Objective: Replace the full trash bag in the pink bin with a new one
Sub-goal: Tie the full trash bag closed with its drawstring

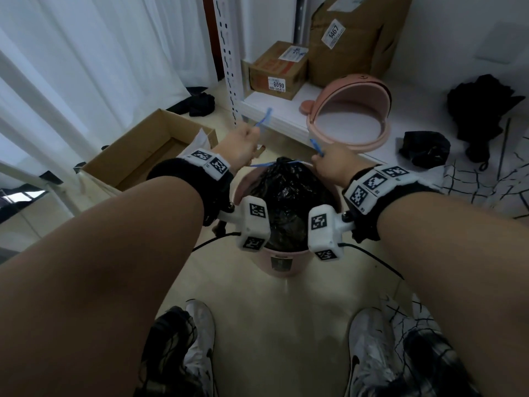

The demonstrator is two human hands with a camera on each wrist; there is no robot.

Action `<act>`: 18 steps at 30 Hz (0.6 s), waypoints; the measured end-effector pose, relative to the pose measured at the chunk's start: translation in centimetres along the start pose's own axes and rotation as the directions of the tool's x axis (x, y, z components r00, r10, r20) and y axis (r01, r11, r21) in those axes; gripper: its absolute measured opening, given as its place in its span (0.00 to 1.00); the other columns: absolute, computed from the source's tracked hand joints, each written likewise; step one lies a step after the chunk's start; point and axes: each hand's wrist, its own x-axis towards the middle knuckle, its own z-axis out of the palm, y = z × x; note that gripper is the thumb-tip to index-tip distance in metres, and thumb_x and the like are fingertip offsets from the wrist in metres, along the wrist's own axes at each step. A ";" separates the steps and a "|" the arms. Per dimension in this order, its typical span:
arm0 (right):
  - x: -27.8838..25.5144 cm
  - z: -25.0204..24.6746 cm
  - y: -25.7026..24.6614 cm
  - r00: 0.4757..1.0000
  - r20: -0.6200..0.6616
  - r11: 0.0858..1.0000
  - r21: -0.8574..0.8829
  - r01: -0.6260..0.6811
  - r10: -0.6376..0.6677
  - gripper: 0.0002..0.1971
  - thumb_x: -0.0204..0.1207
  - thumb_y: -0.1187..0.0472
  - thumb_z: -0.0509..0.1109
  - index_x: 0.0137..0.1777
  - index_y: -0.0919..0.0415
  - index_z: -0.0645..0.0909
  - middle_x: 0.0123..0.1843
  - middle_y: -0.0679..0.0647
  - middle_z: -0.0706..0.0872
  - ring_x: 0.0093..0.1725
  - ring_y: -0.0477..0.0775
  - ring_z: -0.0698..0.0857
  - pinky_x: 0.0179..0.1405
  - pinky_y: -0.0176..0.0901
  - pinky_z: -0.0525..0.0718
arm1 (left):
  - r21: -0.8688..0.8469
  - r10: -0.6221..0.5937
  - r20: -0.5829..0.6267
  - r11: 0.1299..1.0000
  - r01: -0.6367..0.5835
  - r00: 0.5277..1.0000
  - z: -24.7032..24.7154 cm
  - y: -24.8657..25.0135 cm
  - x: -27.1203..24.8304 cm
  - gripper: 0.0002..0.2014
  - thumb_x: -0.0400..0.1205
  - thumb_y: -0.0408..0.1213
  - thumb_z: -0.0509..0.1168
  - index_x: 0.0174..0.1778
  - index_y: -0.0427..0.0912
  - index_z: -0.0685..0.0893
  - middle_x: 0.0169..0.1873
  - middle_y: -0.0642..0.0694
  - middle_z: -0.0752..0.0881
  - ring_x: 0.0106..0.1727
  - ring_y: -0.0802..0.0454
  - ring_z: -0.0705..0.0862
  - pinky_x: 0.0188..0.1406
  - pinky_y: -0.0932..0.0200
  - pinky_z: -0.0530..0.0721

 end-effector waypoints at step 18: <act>-0.5 2.6 -0.7 0.992 0.059 0.914 0.399 0.080 -0.113 0.20 0.79 0.58 0.67 0.25 0.57 0.71 0.27 0.54 0.73 0.30 0.51 0.74 0.38 0.41 0.72 | 0.347 -0.030 0.076 0.938 0.002 0.997 -0.1 -3.6 -0.6 0.18 0.88 0.42 0.53 0.35 0.38 0.77 0.28 0.47 0.80 0.23 0.62 0.80 0.26 0.72 0.76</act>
